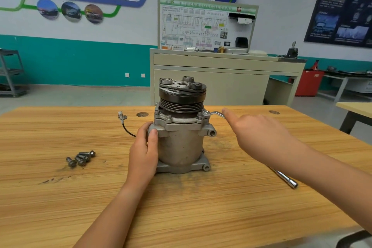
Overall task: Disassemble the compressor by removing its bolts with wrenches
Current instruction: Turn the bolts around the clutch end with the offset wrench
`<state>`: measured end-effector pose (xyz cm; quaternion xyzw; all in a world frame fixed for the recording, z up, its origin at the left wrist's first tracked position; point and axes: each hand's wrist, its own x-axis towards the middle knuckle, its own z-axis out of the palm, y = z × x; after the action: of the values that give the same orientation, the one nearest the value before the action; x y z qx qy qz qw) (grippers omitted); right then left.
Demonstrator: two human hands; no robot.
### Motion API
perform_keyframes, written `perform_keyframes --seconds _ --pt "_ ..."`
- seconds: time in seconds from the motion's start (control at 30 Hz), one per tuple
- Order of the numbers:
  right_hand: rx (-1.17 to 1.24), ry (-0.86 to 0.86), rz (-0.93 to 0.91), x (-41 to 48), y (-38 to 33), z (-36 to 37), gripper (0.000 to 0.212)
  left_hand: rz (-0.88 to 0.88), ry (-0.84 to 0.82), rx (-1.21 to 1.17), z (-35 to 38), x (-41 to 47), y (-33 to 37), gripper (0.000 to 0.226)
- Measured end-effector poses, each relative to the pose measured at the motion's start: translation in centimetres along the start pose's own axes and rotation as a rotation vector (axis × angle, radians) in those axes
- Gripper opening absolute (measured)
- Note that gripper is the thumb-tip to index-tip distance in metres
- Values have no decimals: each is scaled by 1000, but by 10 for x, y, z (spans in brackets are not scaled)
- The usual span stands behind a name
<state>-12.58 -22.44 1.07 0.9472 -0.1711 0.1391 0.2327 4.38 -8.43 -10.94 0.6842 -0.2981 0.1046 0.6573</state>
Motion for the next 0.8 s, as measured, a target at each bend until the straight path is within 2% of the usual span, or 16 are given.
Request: perform_keyframes --seconds 0.13,0.4,0.7,0.8 --pt "-140 -56 -61 7 -15 -23 43 6 3 -6 0 0 0 37" --pt "-295 -74 -189 18 -6 -34 27 23 10 -8 0 0 0 35" --pt "-334 13 -257 16 -2 -22 53 24 9 -20 2 1 0 35" --pt "-331 12 -235 14 -7 -20 52 15 5 -30 2 1 -1 37"
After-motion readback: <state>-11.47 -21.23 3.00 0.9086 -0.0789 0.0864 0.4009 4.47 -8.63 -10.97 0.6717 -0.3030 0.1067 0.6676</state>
